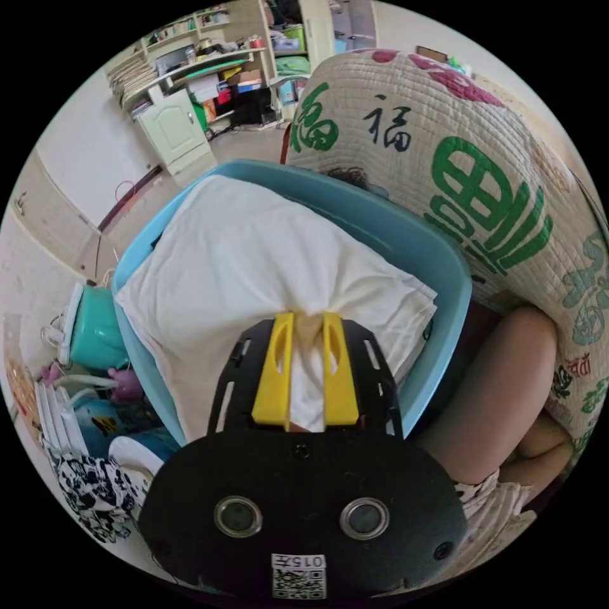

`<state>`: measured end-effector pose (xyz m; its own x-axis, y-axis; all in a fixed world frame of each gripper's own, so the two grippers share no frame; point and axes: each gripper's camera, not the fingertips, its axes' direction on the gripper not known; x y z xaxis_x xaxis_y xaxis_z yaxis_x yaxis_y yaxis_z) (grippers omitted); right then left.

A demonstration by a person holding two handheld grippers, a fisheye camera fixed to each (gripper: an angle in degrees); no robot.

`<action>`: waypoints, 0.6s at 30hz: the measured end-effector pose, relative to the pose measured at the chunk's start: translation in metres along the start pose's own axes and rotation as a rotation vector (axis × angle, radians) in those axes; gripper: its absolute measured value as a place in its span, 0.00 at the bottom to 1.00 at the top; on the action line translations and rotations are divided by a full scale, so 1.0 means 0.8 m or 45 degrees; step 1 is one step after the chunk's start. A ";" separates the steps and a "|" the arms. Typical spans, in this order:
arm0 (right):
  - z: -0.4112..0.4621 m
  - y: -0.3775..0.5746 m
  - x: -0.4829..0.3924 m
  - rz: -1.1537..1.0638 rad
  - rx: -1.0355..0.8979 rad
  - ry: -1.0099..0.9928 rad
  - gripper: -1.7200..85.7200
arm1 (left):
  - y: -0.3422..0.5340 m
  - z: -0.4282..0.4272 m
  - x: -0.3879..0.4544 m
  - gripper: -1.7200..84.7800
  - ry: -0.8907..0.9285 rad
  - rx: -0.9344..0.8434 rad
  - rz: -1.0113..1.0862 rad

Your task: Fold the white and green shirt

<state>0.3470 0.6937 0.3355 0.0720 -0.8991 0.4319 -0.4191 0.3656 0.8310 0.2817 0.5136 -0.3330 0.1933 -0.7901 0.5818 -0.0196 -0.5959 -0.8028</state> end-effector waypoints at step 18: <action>-0.165 0.104 0.464 0.403 0.092 -0.156 0.01 | 0.128 -0.689 -0.283 0.02 1.395 1.151 0.050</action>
<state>0.4583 0.4223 0.6107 -0.1793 -0.7677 0.6152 -0.4668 0.6168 0.6337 -0.3048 0.5522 -0.4749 -0.6466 -0.7623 0.0275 0.6974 -0.6054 -0.3836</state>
